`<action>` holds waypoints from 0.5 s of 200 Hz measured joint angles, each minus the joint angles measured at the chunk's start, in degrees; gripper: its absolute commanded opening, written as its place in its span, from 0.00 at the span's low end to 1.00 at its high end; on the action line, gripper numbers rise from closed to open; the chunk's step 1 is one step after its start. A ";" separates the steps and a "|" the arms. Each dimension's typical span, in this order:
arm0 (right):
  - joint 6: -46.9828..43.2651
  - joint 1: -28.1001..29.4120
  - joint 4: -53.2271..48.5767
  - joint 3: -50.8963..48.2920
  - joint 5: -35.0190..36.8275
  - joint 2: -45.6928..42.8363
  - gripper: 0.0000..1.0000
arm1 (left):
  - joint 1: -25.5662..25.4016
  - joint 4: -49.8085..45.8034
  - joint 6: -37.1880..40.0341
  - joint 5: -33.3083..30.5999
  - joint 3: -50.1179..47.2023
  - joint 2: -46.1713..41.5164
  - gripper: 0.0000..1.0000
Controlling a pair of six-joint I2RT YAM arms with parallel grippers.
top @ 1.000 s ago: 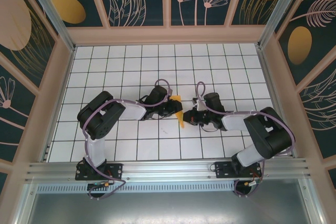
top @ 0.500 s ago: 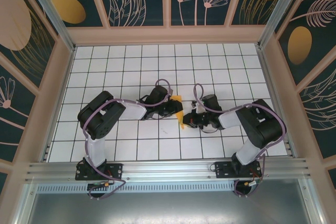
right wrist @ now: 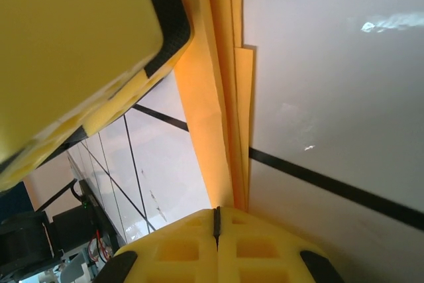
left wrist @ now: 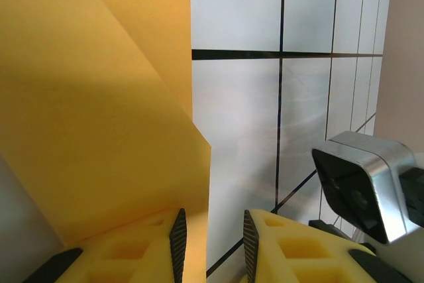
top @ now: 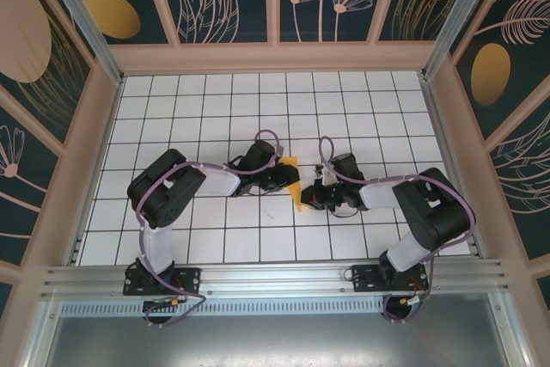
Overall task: Fold a paper plane with a square sheet of paper (pick it up from the middle)
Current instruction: Fold the wing for the fifth time at the center of the table.
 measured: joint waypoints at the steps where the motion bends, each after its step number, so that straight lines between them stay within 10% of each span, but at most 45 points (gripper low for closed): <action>1: 0.02 0.02 -0.11 0.02 -0.02 -0.09 0.05 | 0.00 0.00 0.00 0.00 0.00 0.00 0.33; 100: 0.28 2.64 -3.32 2.84 2.36 2.45 0.05 | 0.00 -0.22 0.20 0.02 0.22 0.09 0.32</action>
